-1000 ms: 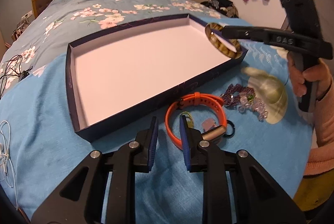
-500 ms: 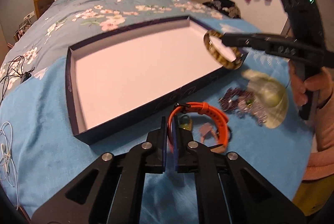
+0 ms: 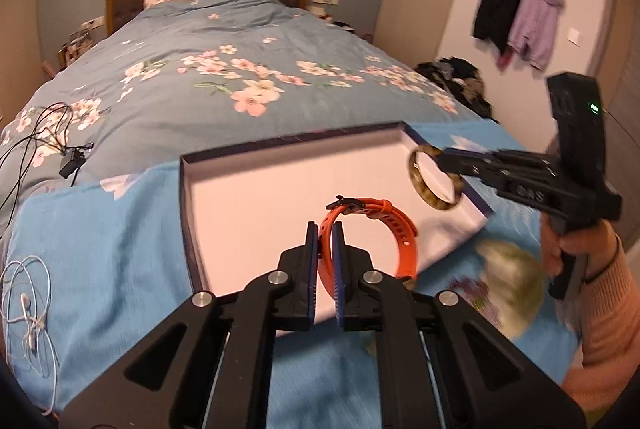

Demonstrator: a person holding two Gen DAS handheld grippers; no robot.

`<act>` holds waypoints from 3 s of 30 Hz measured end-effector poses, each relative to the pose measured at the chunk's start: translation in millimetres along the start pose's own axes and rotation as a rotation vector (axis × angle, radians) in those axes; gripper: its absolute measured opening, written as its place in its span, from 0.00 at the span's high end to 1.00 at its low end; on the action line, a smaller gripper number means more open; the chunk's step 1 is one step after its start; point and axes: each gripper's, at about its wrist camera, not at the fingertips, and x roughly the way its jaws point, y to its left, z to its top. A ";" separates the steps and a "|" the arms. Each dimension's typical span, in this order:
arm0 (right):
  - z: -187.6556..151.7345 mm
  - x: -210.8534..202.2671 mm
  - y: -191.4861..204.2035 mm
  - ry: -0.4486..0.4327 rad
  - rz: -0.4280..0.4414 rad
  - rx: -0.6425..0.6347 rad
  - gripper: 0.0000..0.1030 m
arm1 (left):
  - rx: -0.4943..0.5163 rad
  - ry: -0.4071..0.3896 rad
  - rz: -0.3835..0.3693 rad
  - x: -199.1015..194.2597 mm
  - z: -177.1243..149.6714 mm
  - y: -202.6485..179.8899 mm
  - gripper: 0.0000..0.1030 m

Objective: Organize jewelry
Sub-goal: 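Carry the bangle and watch band into the tray box with both tools, then open both tools and withdraw from the tray box, then grasp the clear crystal bracelet with the right tool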

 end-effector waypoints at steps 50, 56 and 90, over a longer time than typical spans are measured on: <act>42.6 76.7 -16.3 0.157 -0.062 0.008 0.80 | -0.332 0.208 0.132 155.1 59.1 58.3 0.85; 29.5 31.5 0.3 0.069 -0.007 -0.046 0.72 | -0.260 0.116 0.166 122.3 57.5 48.4 0.58; -125.4 -67.8 50.5 0.104 0.078 -0.107 0.65 | 0.101 -0.070 0.083 -59.4 -122.8 -59.6 0.20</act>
